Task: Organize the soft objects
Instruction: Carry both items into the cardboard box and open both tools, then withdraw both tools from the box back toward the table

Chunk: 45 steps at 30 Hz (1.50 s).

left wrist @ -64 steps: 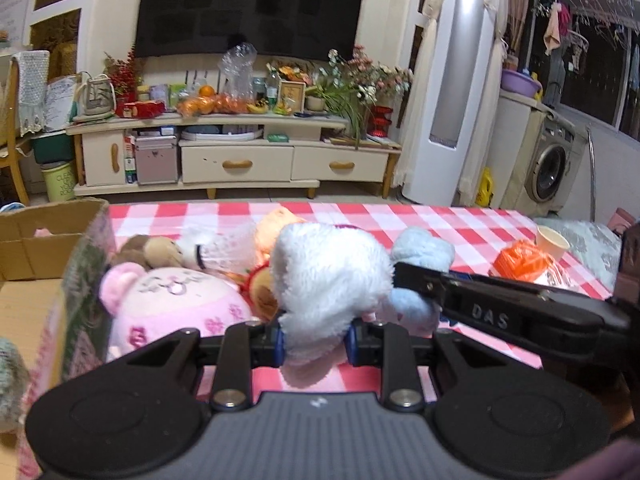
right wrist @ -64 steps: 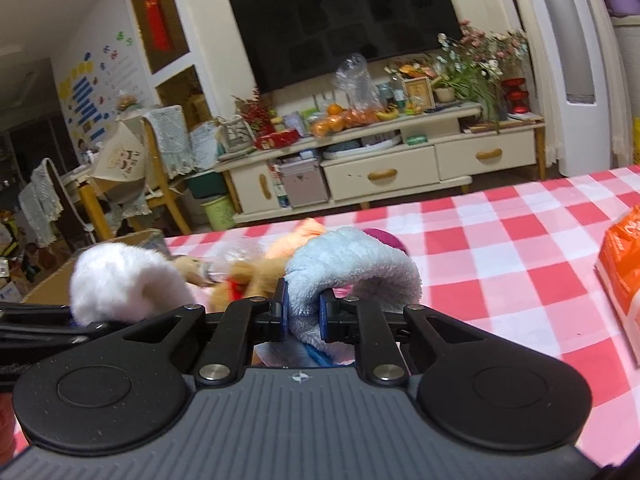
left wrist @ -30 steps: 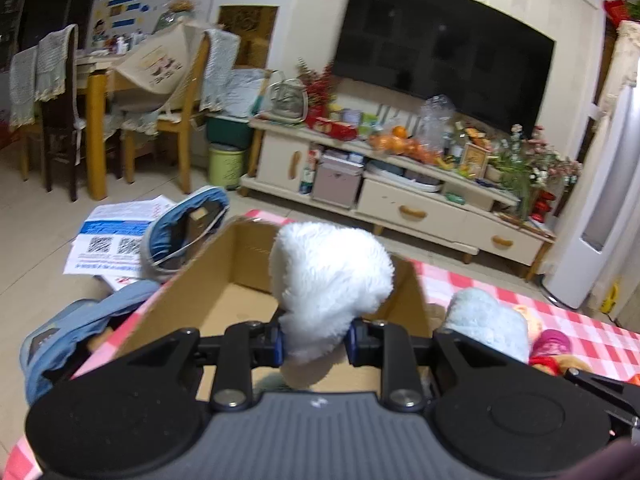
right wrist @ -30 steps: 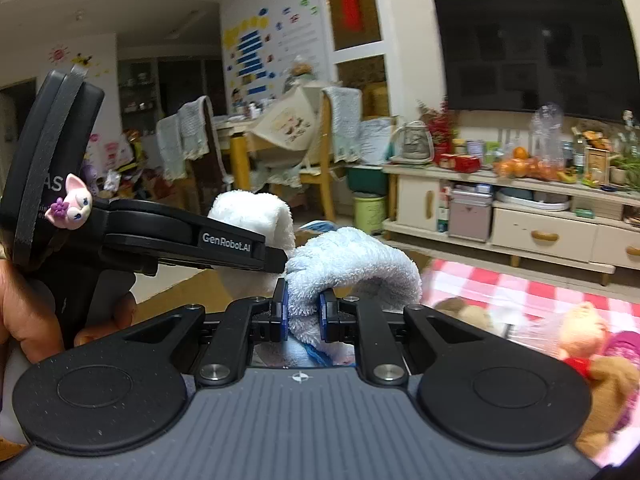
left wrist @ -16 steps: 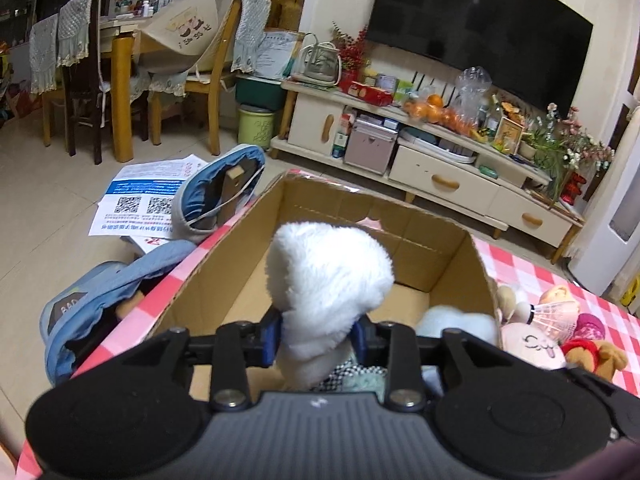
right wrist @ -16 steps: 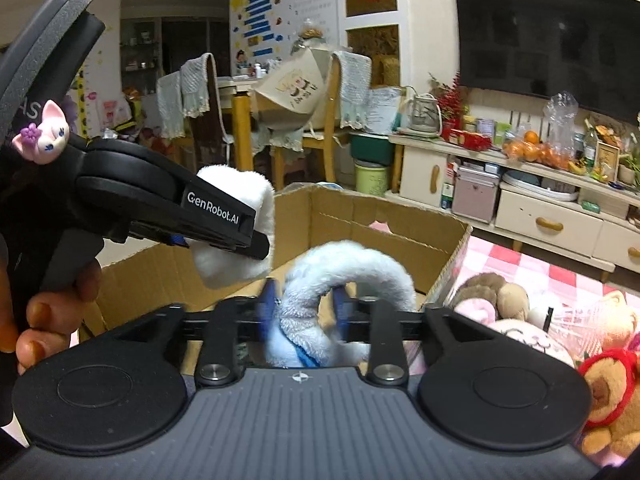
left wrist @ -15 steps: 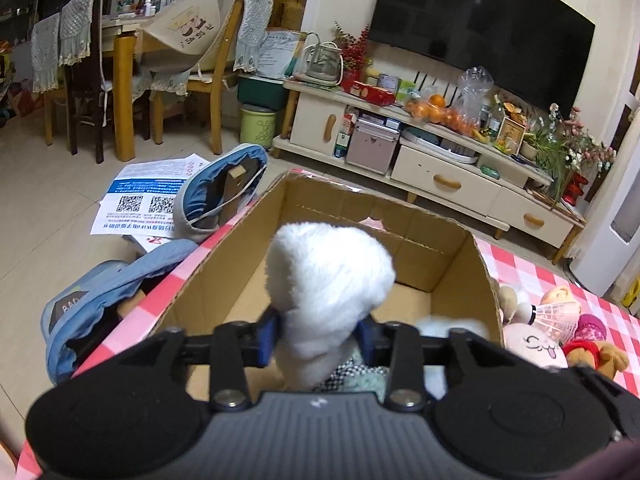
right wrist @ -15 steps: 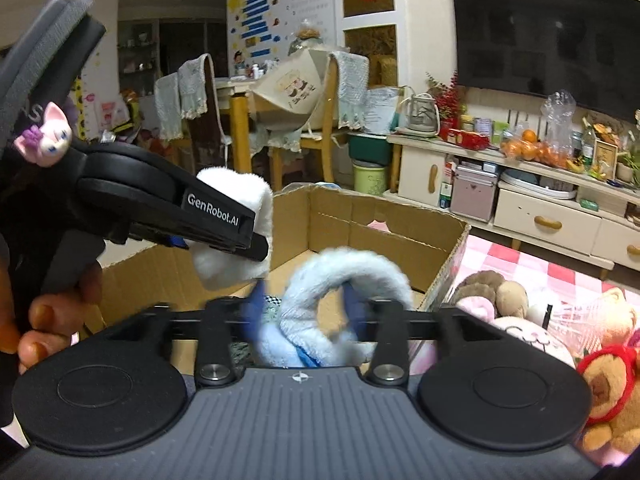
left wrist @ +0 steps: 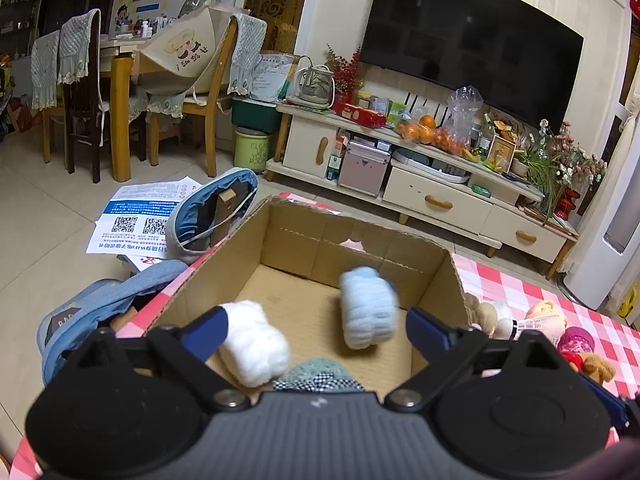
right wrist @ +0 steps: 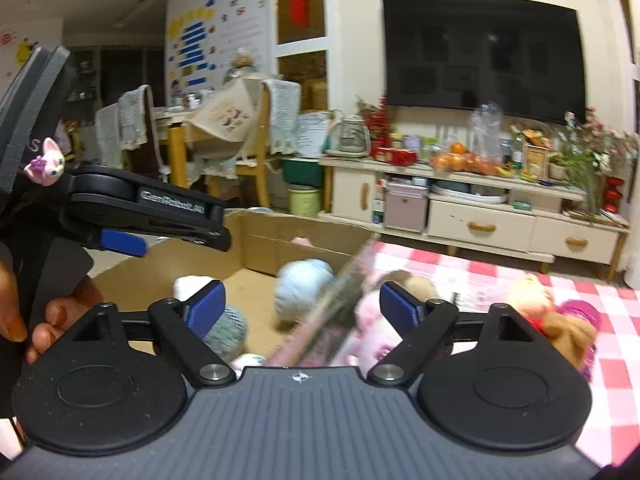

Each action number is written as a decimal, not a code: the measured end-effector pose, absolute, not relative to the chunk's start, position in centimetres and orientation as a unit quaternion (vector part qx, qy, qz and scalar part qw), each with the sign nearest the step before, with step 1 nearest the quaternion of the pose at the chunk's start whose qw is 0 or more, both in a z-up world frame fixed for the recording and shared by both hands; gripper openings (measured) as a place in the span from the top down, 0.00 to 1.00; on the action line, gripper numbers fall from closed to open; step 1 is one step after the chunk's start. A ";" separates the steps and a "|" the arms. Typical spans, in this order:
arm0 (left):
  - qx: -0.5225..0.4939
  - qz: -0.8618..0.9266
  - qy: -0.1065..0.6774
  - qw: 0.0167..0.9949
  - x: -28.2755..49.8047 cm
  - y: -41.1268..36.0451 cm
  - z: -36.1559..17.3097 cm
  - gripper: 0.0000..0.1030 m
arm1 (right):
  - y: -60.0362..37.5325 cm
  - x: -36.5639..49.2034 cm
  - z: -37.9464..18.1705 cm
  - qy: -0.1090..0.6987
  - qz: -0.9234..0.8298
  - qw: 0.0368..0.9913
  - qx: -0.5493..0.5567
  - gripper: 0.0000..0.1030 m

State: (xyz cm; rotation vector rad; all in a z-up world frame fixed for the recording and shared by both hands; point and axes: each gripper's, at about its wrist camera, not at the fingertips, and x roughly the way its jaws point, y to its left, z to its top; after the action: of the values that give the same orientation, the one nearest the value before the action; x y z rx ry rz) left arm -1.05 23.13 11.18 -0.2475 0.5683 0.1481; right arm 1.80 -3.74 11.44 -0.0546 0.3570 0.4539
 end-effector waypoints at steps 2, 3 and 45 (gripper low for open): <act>-0.121 0.073 0.279 0.950 -1.0 23.0 11.2 0.05 | -4.3 1.7 11.2 0.177 0.211 0.961 -0.019 0.00; -0.122 0.072 0.279 0.950 -1.0 22.8 11.2 0.03 | -4.5 1.5 11.2 0.178 0.205 0.962 -0.015 0.00; -0.041 -0.016 0.254 0.966 -1.7 12.7 11.7 0.01 | -7.1 0.6 9.6 0.164 0.084 0.982 0.048 0.00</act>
State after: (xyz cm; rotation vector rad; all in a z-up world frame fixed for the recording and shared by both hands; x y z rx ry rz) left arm -1.73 12.72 11.66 -0.0829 0.5147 -0.0317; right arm 0.58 -7.10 9.60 0.0963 0.3299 0.1690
